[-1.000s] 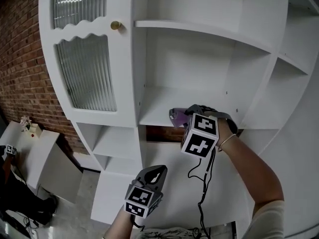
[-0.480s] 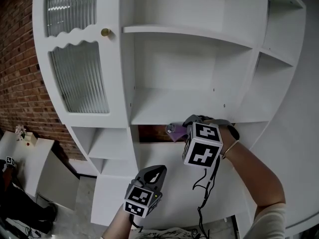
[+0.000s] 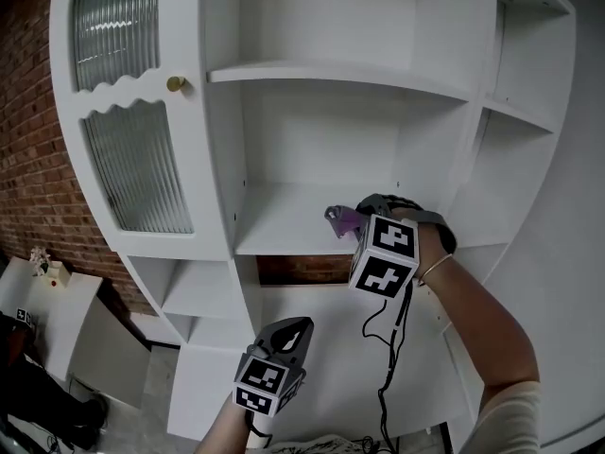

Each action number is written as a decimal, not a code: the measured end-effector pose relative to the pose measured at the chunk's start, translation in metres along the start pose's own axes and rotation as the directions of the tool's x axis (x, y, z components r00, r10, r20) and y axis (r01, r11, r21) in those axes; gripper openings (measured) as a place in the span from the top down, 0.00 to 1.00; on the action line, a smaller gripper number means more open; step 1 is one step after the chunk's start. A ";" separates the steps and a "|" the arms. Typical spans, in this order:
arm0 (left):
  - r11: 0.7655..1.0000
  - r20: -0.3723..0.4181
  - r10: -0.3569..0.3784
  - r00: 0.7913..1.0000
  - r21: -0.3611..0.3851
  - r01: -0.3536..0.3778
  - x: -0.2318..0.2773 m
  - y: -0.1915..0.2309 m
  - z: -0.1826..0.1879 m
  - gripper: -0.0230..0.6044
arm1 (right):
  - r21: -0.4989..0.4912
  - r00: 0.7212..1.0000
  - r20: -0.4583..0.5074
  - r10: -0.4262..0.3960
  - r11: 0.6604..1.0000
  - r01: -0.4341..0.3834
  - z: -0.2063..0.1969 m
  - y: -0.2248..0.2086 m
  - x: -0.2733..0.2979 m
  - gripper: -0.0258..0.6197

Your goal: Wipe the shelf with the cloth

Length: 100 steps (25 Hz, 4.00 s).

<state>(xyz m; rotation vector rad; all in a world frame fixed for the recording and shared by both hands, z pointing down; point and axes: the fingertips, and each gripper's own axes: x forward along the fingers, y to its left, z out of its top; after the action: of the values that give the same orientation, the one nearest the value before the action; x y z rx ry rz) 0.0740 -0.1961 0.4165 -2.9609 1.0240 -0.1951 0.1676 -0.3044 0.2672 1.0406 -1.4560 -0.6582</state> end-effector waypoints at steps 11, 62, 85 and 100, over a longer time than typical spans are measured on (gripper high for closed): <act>0.991 0.031 0.129 0.991 -0.024 -0.129 0.007 0.047 -0.003 0.94 | -0.113 0.977 -0.111 -0.184 0.979 0.171 -0.039 -0.082 0.107 0.83; 1.000 -0.011 0.025 1.000 0.002 -0.025 -0.010 0.003 -0.011 0.94 | 0.021 0.973 -0.181 0.146 0.989 -0.144 -0.082 0.035 0.013 0.83; 0.992 0.102 0.109 0.989 -0.068 -0.103 -0.030 0.004 0.009 0.94 | 0.466 0.975 0.171 -0.140 0.884 0.045 -0.044 0.081 -0.058 0.83; 0.982 0.150 0.187 0.971 -0.050 -0.182 -0.062 0.037 -0.014 0.94 | 0.758 0.812 0.502 -0.298 0.604 -0.247 -0.034 0.200 -0.054 0.83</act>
<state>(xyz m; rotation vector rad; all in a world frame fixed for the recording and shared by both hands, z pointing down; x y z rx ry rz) 0.0013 -0.1870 0.4217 -2.8331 1.2835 0.0525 0.1518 -0.1618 0.4211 1.6460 -2.4312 -0.3113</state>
